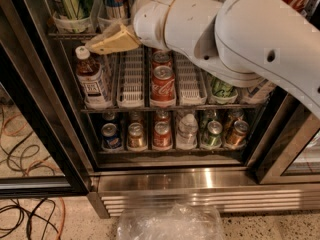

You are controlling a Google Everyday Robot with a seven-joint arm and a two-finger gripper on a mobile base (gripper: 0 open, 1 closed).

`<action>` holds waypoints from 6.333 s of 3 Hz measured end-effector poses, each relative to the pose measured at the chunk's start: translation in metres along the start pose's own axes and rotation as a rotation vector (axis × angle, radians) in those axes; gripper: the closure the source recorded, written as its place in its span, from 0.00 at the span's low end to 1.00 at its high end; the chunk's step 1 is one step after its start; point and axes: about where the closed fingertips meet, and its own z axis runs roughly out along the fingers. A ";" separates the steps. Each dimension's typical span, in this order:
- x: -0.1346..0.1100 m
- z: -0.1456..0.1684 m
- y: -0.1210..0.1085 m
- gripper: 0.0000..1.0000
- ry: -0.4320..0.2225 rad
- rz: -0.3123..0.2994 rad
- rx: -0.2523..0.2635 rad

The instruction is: Pick redbull can from top shelf of fridge

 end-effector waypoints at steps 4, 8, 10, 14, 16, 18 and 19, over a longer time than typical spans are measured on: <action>0.019 0.042 0.010 0.00 -0.062 0.116 -0.043; 0.019 0.042 0.010 0.65 -0.062 0.116 -0.043; 0.019 0.042 0.010 1.00 -0.062 0.116 -0.043; 0.004 0.042 0.005 1.00 -0.117 0.221 0.184; 0.000 0.037 0.004 1.00 -0.177 0.274 0.250; -0.021 0.021 0.004 1.00 -0.240 0.225 0.166; -0.050 0.010 0.009 1.00 -0.281 0.180 0.096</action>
Offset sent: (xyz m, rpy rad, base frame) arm 0.0178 -0.0036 -0.0271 -0.0047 0.1083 -0.0238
